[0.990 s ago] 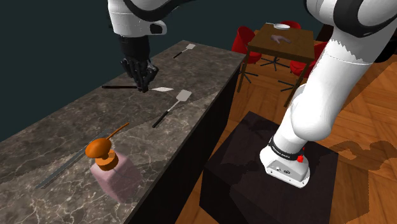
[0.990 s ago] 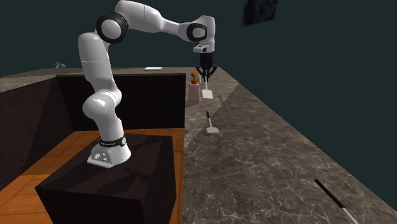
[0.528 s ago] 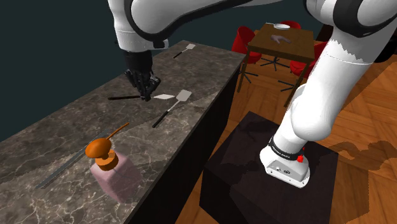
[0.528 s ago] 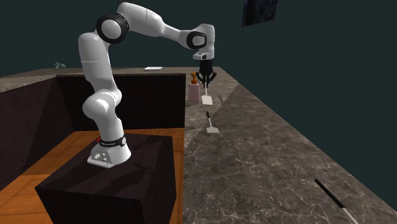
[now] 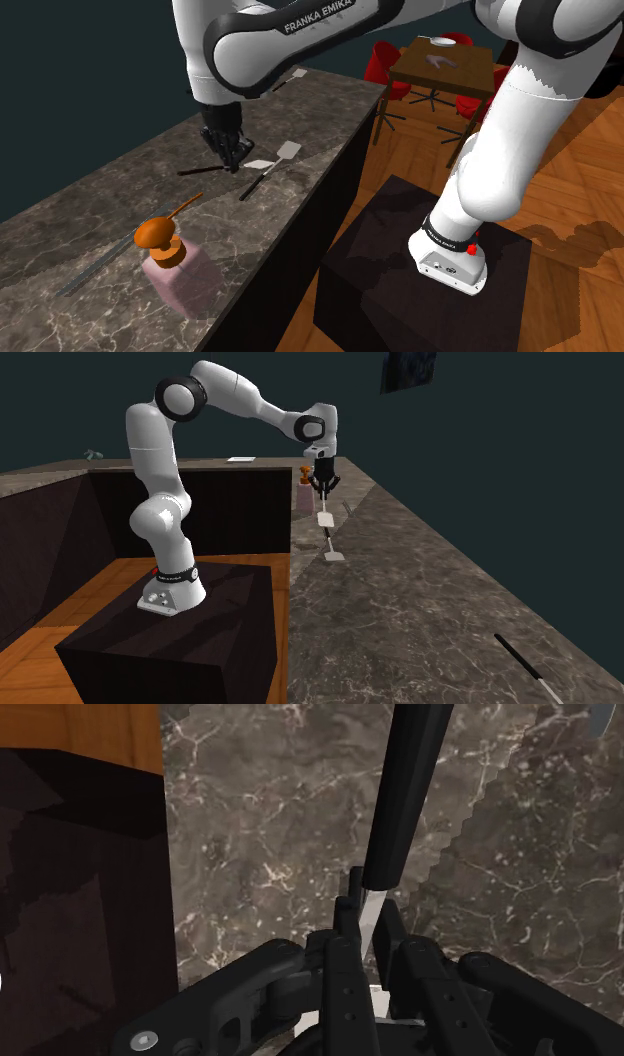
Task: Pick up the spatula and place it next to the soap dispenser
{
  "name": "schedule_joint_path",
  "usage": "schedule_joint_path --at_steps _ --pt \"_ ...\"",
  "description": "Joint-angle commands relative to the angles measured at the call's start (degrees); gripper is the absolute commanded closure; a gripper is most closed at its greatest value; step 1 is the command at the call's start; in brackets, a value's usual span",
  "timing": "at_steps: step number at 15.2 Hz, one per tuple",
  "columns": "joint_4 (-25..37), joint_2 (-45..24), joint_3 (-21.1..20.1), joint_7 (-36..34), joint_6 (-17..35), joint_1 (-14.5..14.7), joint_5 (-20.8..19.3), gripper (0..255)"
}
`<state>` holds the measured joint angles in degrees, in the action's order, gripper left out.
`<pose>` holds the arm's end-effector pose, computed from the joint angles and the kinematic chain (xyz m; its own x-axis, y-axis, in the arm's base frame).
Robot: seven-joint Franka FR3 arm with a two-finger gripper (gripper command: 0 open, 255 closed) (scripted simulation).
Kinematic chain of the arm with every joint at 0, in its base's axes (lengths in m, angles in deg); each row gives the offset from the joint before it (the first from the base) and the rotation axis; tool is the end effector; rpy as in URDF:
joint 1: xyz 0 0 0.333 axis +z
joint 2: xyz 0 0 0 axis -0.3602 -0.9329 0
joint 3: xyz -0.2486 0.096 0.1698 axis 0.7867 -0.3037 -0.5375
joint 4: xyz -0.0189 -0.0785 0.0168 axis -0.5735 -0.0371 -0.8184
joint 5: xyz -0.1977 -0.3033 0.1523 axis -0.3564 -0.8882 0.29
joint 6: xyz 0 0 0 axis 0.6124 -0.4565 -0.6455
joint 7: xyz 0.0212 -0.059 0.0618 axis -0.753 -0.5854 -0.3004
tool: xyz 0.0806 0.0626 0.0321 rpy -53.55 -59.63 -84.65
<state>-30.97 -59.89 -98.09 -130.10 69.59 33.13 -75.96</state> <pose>0.4720 0.3201 0.4628 0.1751 -0.9823 -0.0661 -0.9845 -0.1756 0.0012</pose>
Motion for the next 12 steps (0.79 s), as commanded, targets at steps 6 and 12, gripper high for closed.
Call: schedule_joint_path --at_steps 6,12 --pt "-3.8 -1.5 0.0 -0.1 5.3 0.1 -0.5 255" --pt "-6.4 -3.4 0.0 -0.5 9.7 0.3 -1.3 255"
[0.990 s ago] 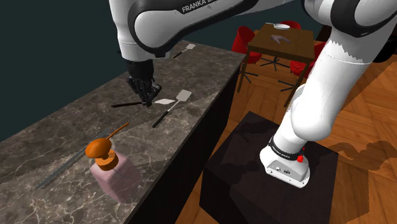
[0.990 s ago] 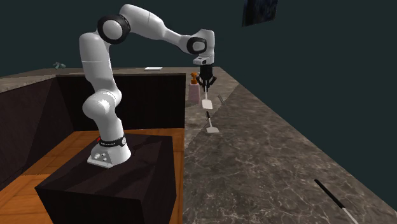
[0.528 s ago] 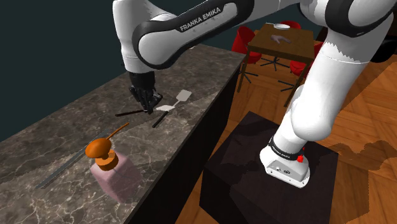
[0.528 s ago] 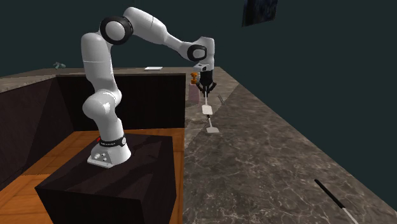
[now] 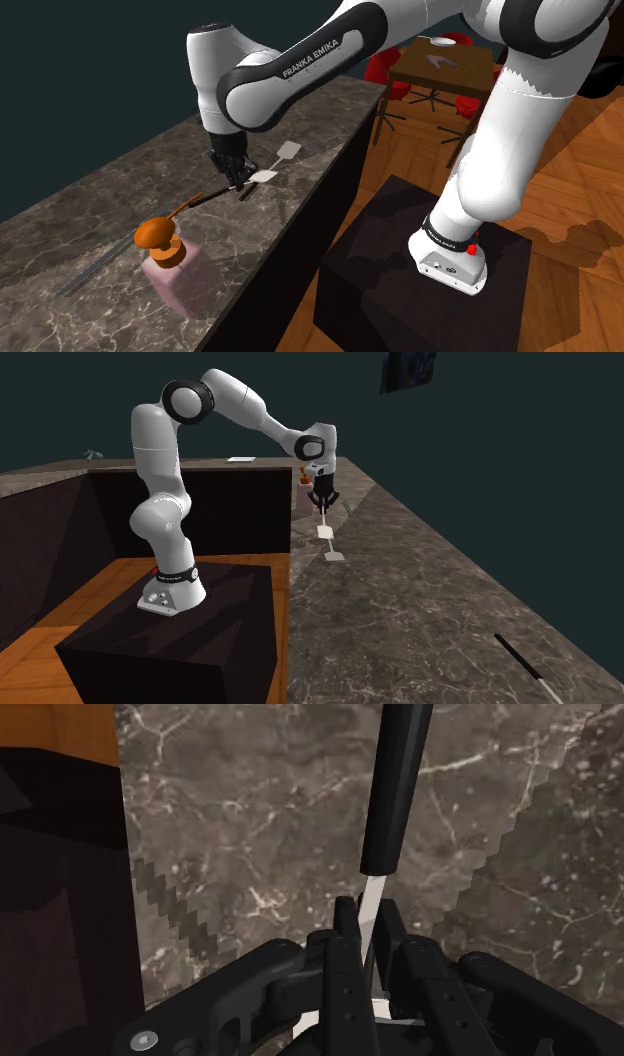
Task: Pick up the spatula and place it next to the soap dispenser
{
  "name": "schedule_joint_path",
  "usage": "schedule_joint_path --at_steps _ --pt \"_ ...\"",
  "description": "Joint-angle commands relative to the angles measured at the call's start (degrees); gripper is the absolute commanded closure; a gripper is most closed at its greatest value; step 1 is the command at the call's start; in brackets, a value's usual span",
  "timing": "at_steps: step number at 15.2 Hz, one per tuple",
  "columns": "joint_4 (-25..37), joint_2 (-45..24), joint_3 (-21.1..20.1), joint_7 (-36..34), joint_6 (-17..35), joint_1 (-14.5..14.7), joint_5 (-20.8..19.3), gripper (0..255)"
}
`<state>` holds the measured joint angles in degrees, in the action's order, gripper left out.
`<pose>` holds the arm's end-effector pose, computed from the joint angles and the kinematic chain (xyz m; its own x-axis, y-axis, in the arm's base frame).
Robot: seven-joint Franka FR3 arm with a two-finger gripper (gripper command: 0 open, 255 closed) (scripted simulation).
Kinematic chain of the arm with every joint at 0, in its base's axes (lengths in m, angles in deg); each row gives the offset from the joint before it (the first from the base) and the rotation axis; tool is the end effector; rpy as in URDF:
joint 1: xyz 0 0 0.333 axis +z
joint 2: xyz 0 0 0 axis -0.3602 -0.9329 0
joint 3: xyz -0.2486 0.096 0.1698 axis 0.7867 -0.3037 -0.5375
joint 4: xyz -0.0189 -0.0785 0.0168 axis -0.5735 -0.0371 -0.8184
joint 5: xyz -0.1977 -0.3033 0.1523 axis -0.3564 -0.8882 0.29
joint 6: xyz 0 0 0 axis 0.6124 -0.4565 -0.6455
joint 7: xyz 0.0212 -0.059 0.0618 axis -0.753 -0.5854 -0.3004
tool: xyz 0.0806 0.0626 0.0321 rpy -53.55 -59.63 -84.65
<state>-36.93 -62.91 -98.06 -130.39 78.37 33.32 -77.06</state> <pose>0.4716 0.3184 0.4000 0.1752 -0.9823 -0.0661 -0.9845 -0.1756 0.0012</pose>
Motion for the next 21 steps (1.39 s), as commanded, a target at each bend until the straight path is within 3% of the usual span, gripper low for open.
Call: schedule_joint_path --at_steps 1,8,16,17,21 --pt "-0.8 -0.8 0.0 -0.3 1.6 0.1 -0.3 255" --pt "-3.2 -3.7 0.2 -1.0 6.8 0.4 -1.6 255" --pt "-3.2 -3.7 0.2 -1.0 6.8 0.4 -1.6 255" --pt "-3.2 -3.7 0.2 -1.0 6.8 0.4 -1.6 0" --pt "-3.2 -3.7 0.2 -1.0 6.8 0.4 -1.6 0"
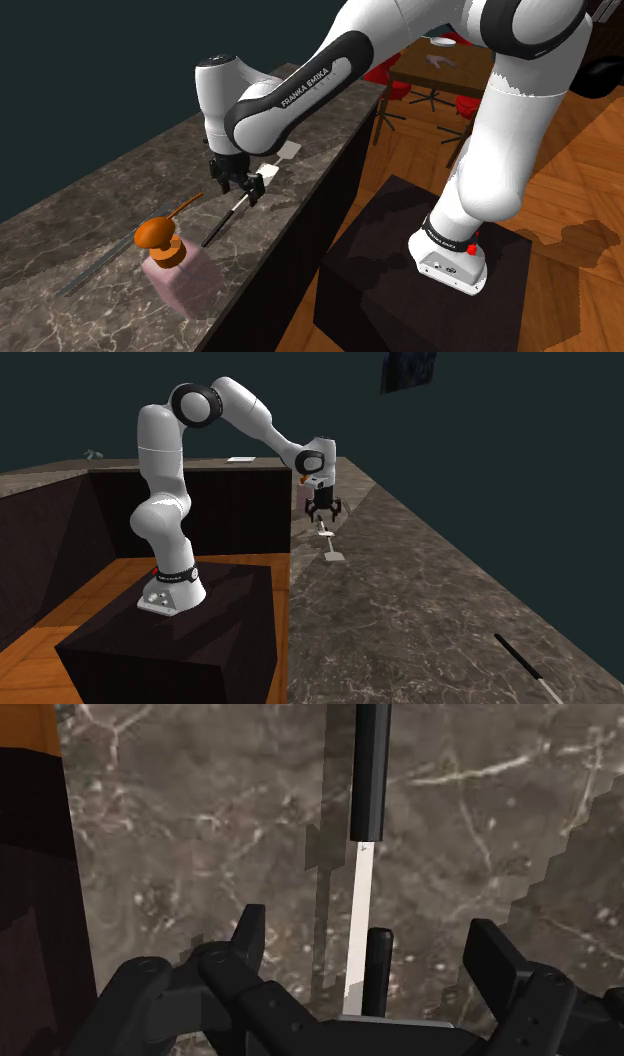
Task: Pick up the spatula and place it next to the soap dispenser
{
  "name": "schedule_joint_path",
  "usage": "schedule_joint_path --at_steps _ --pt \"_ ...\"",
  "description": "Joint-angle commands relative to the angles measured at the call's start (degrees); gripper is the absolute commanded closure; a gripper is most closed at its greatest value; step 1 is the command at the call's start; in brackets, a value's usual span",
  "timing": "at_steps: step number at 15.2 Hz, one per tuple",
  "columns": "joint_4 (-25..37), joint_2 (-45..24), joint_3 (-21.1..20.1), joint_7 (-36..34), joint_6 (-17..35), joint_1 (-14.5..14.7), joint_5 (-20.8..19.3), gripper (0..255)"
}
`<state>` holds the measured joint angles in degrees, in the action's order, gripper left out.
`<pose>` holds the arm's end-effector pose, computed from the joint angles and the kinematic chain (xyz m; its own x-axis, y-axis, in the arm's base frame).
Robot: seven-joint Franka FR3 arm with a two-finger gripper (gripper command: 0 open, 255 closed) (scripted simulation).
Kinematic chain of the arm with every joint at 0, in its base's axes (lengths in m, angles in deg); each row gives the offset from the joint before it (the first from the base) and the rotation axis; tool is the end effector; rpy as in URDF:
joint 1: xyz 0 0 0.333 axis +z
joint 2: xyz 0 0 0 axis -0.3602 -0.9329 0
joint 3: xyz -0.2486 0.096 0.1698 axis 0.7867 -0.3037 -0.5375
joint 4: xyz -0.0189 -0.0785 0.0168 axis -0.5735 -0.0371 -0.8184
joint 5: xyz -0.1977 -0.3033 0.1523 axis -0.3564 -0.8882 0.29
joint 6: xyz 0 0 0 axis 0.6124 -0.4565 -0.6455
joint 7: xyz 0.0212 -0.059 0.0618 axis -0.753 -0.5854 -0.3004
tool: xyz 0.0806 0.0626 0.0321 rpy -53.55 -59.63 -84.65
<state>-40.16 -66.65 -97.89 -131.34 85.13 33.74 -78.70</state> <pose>0.4712 0.3193 0.3506 0.1752 -0.9823 -0.0663 -0.9845 -0.1756 0.0008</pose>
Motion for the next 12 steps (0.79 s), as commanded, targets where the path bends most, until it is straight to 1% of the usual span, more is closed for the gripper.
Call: schedule_joint_path --at_steps 1,5,12 --pt "0.0 0.0 0.0 0.0 0.0 0.0 0.0 0" --pt "3.0 4.0 -0.1 1.2 -6.7 -0.6 1.8 0" --pt "3.0 4.0 -0.1 1.2 -6.7 -0.6 1.8 0"
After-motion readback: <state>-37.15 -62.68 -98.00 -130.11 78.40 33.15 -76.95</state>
